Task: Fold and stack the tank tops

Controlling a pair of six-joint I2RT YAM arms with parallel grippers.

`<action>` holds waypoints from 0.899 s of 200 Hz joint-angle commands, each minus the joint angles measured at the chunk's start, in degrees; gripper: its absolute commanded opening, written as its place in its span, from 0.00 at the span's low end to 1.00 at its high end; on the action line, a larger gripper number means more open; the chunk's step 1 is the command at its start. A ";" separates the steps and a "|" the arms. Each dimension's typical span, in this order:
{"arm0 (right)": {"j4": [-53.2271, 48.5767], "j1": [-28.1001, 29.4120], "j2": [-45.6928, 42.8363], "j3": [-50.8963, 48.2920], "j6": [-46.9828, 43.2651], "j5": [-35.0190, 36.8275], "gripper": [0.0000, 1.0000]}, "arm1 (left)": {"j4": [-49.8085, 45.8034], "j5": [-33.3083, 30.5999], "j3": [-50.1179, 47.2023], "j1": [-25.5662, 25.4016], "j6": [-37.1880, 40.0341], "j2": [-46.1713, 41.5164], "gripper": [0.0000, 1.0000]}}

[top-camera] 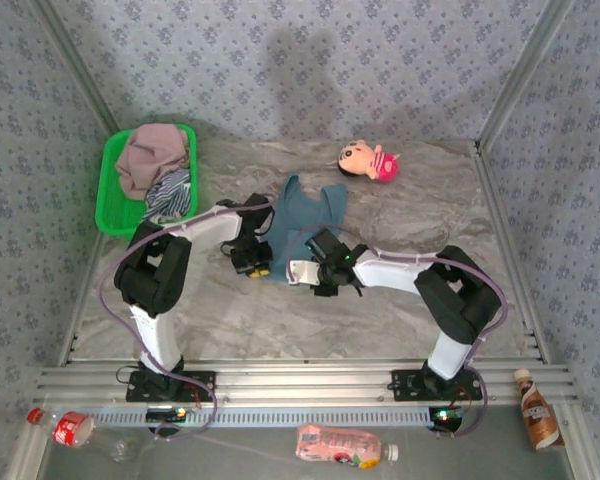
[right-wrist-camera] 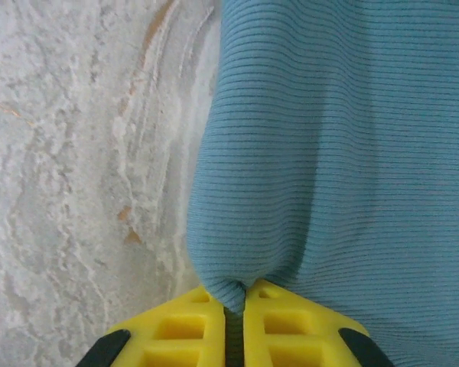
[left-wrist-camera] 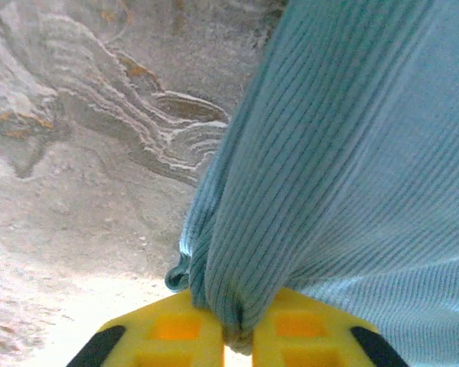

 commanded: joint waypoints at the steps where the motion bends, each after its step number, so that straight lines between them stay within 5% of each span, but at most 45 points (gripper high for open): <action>1: -5.45 2.03 -1.15 -0.53 2.84 -0.75 0.09 | -6.12 -2.97 1.71 -0.08 1.60 -0.74 0.04; 118: -19.66 12.76 -14.09 4.30 23.84 -25.45 0.08 | -26.86 -1.11 0.96 -0.48 3.38 -19.60 0.00; 180: -23.03 12.91 -16.79 7.66 30.31 -35.82 0.08 | -28.94 -0.01 8.73 -1.00 4.23 -19.61 0.01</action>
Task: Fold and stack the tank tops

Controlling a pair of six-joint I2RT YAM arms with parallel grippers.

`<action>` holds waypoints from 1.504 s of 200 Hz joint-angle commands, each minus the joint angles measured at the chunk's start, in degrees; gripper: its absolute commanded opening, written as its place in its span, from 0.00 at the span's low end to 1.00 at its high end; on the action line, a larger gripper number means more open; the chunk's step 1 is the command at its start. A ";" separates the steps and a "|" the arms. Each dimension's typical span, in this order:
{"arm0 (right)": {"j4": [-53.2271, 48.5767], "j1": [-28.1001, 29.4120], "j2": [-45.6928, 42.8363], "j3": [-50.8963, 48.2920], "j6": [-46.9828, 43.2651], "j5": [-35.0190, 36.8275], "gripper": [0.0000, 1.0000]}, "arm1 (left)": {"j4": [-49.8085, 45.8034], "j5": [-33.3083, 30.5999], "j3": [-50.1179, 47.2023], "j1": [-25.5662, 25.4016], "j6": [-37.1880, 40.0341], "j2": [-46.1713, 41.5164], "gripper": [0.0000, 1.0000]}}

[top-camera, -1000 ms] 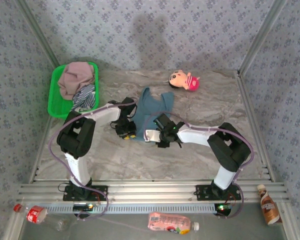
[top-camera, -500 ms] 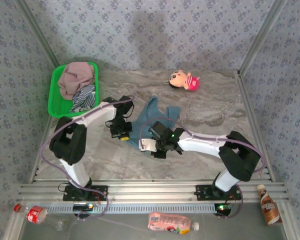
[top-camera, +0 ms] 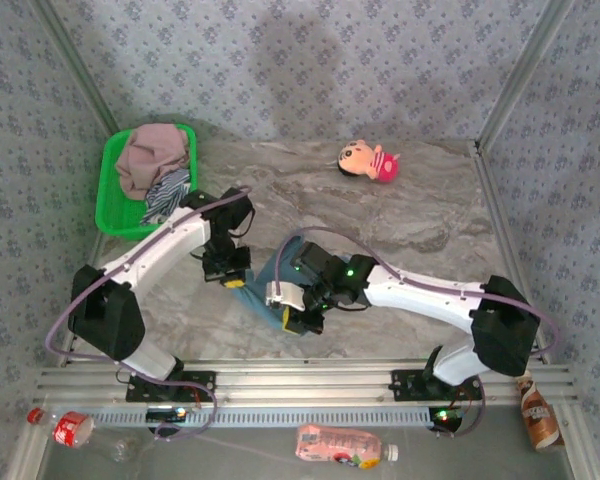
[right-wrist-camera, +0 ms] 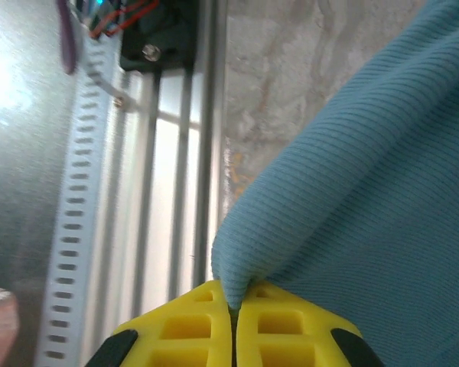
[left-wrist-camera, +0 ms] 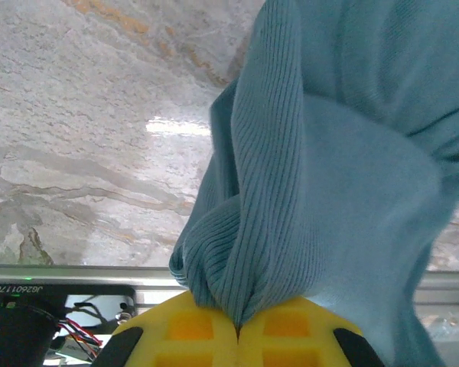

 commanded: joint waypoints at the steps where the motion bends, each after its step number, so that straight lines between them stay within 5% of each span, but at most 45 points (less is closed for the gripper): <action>1: -4.71 -0.40 -2.38 1.74 4.55 -7.77 0.08 | -1.33 -0.18 5.17 -0.25 1.07 0.28 0.01; 77: -9.81 -15.56 -2.13 -1.06 5.27 -15.86 0.10 | 5.46 4.19 19.17 -1.68 6.41 17.20 0.05; 190: -11.97 -31.65 14.99 6.13 -7.23 -4.32 0.14 | 2.38 4.26 48.74 -0.15 10.99 45.59 0.10; 232: -6.59 -34.39 15.50 5.53 -4.41 1.44 0.18 | 2.74 4.97 54.56 1.01 10.45 48.92 0.26; 301: 6.52 -35.17 14.39 2.60 -1.53 22.09 0.32 | 3.11 -0.04 54.44 1.58 11.83 45.60 0.46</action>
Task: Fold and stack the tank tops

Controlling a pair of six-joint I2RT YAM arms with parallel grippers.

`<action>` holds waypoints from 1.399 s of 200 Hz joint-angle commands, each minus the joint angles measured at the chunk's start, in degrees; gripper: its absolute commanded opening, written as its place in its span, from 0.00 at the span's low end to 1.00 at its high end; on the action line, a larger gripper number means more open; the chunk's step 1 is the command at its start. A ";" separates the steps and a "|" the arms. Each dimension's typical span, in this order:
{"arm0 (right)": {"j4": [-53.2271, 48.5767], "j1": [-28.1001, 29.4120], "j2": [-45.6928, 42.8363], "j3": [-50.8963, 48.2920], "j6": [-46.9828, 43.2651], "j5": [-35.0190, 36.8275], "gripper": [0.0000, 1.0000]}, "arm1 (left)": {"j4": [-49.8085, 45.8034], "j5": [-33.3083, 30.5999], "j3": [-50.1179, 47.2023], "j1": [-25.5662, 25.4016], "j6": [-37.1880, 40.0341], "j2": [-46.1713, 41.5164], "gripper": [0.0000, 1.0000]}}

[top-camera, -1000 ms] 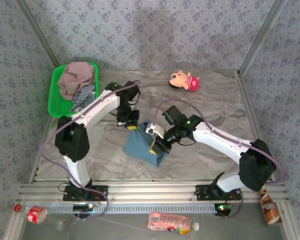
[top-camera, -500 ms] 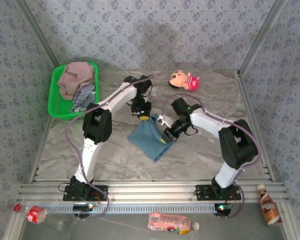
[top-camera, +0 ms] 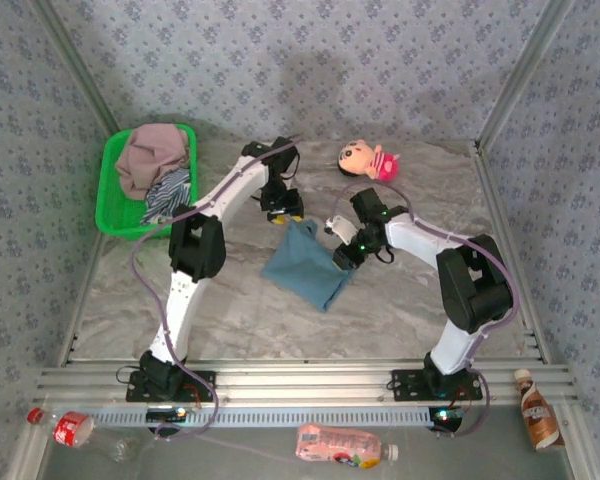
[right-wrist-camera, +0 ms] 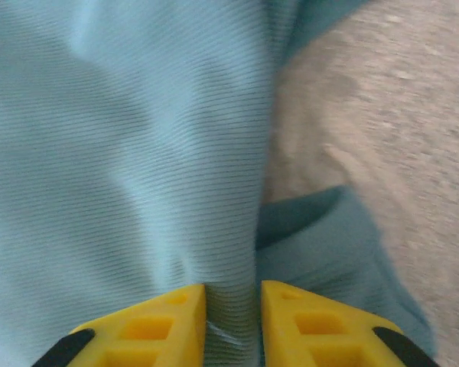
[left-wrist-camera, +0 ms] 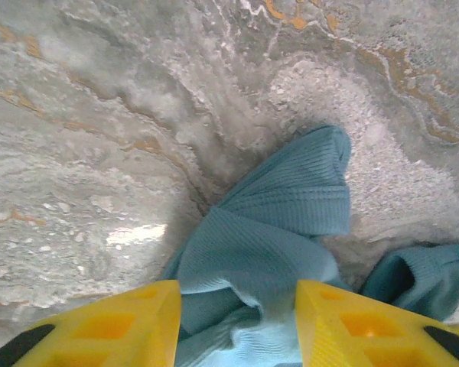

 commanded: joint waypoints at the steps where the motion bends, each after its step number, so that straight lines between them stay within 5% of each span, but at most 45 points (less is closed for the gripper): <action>1: 5.48 -0.84 -0.50 -1.18 1.73 9.86 0.32 | -0.80 -3.28 0.15 0.12 1.32 -3.05 0.46; 36: 7.68 -1.22 -0.81 -0.38 2.11 14.46 0.32 | 0.97 -4.81 -5.84 0.08 1.29 -7.89 0.52; 96: 6.81 0.63 -12.20 -8.52 4.10 0.33 0.44 | 7.82 -0.87 -13.00 0.07 2.79 -8.40 0.54; 128: 10.69 6.25 -15.01 -14.11 2.71 6.49 0.49 | 6.25 -1.35 -6.88 0.29 3.33 -3.30 0.55; 196: 8.87 6.08 -4.75 -8.10 -2.37 19.42 0.49 | 3.92 -1.59 -0.11 -0.39 5.11 3.98 0.52; 234: 7.90 5.28 -0.22 -4.94 -0.46 24.86 0.44 | -0.54 -10.24 -0.24 -1.53 9.20 5.90 0.40; 280: 4.40 3.89 -1.86 -3.71 3.51 26.60 0.46 | -2.07 -23.66 -3.11 -2.01 9.98 4.49 0.40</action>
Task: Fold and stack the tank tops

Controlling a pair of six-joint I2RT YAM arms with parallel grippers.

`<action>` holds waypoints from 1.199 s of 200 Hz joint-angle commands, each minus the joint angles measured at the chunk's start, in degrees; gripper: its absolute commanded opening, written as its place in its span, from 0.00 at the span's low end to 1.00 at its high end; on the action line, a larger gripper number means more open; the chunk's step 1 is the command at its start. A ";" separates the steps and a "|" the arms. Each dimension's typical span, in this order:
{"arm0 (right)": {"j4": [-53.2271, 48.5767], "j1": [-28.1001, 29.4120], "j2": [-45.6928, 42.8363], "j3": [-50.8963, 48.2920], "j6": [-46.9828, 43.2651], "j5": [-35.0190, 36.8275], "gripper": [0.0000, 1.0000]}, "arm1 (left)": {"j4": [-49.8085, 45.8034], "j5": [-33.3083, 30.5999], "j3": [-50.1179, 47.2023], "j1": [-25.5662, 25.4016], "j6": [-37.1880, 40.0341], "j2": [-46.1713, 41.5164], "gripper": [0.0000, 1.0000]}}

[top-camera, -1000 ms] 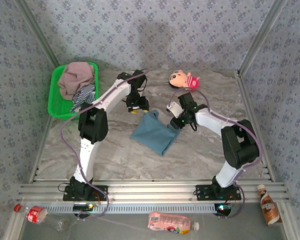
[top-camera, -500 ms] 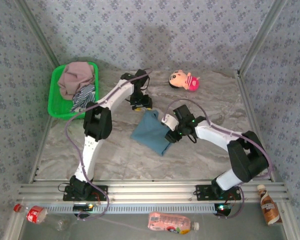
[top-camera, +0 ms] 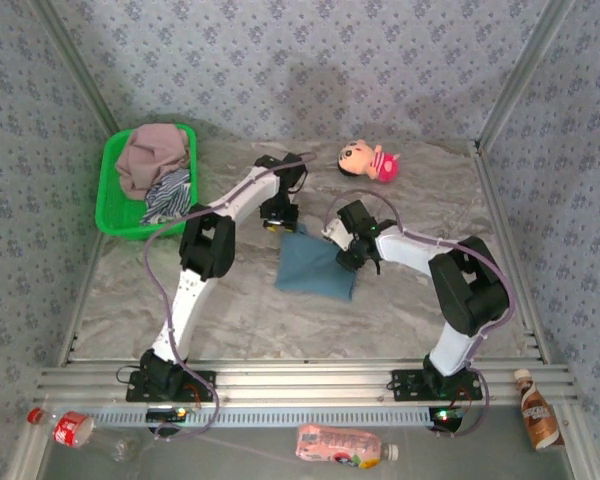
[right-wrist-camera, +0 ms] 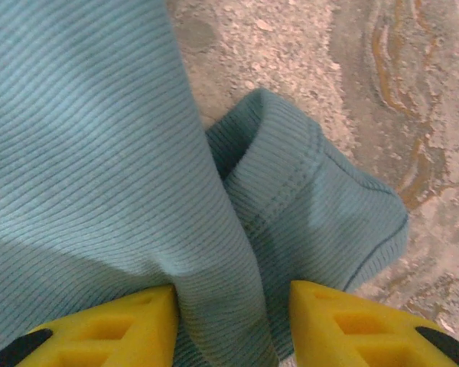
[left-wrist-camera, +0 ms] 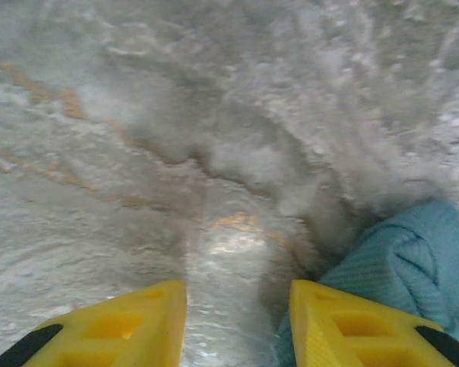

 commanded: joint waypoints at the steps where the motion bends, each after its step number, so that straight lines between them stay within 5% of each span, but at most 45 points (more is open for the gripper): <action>1: -4.09 -1.73 -1.77 1.18 3.35 2.04 0.46 | -3.62 -8.76 -0.96 -0.19 1.88 -0.93 0.40; 64: -4.23 -5.61 -16.67 -3.40 30.68 -13.02 0.61 | -4.17 -8.73 -2.52 0.08 0.16 -7.48 0.52; 104: -1.88 1.66 -18.64 -7.74 47.76 -7.09 0.78 | -3.55 -6.29 -8.44 1.61 -3.70 -17.05 0.56; 172: -0.75 15.43 -3.32 1.06 48.80 6.71 0.85 | 4.91 3.14 -31.34 5.97 -6.46 -36.39 0.66; 240: -5.20 8.73 4.44 4.68 39.98 7.57 0.81 | 5.21 5.73 -40.32 10.83 -4.29 -44.26 0.67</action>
